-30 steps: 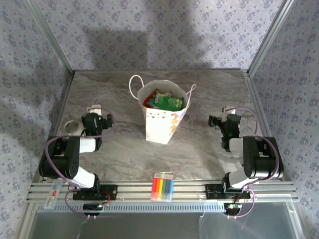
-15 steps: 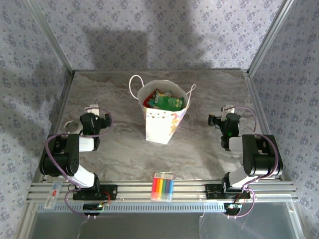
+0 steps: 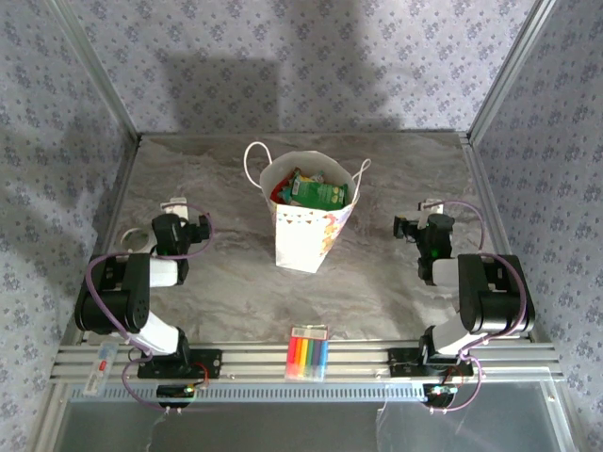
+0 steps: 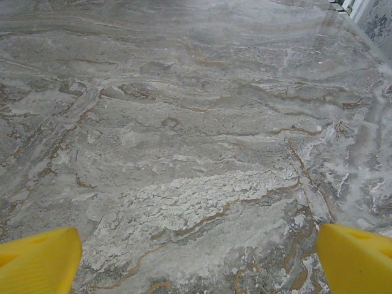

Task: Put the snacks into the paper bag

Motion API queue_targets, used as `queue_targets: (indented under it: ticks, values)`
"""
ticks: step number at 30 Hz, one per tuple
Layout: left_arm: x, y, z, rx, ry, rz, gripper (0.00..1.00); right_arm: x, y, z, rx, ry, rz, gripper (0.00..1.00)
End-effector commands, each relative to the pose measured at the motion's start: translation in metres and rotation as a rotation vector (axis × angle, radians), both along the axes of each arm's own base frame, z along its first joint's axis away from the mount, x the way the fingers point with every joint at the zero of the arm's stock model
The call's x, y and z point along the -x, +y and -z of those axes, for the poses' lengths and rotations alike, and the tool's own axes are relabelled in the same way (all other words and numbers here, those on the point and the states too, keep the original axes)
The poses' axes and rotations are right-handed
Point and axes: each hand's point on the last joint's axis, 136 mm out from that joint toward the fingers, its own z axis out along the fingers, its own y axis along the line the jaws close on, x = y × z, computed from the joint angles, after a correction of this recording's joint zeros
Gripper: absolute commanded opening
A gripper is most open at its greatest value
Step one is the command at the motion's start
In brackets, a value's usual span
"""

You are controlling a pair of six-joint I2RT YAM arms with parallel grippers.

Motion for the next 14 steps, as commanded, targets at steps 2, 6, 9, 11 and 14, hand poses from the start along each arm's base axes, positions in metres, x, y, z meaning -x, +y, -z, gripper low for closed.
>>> queue_targets:
  ticks: [2, 6, 9, 11, 14]
  values:
    - [-0.0069, -0.0032, -0.0079, 0.02, -0.029, 0.015, 1.0, -0.0079, 0.0008, -0.01, 0.008, -0.034, -0.011, 1.0]
    - [-0.0072, -0.0033, -0.0086, 0.02, -0.031, 0.015, 1.0, -0.0077, 0.0008, -0.0096, 0.008, -0.032, -0.011, 1.0]
    - [-0.0069, -0.0033, -0.0081, 0.02, -0.029, 0.015, 1.0, -0.0077, 0.0008, -0.0089, 0.007, -0.029, -0.012, 1.0]
    - [-0.0069, -0.0035, -0.0082, 0.019, -0.029, 0.016, 1.0, -0.0084, 0.0005, -0.0098, 0.008, -0.032, -0.011, 1.0]
    - [-0.0068, -0.0031, -0.0079, 0.02, -0.029, 0.014, 1.0, -0.0078, 0.0003, -0.0099, 0.008, -0.033, -0.01, 1.0]
